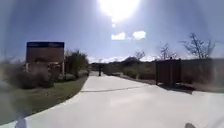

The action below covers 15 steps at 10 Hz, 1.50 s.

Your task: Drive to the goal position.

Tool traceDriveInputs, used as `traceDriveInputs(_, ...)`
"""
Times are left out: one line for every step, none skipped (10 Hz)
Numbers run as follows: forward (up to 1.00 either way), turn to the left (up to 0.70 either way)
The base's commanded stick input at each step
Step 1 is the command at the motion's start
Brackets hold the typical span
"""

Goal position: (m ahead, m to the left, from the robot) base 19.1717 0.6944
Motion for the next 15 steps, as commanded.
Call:
traceDriveInputs(0.7, 0.0)
traceDriveInputs(0.7, 0.0)
traceDriveInputs(0.7, 0.0)
traceDriveInputs(0.7, 0.0)
traceDriveInputs(0.7, 0.0)
traceDriveInputs(0.7, 0.0)
traceDriveInputs(0.7, 0.0)
traceDriveInputs(0.7, 0.0)
traceDriveInputs(0.7, 0.0)
traceDriveInputs(0.7, 0.0)
traceDriveInputs(0.7, 0.0)
traceDriveInputs(0.7, 0.0)
traceDriveInputs(0.7, 0.0)
traceDriveInputs(0.7, 0.0)
traceDriveInputs(0.7, 0.0)
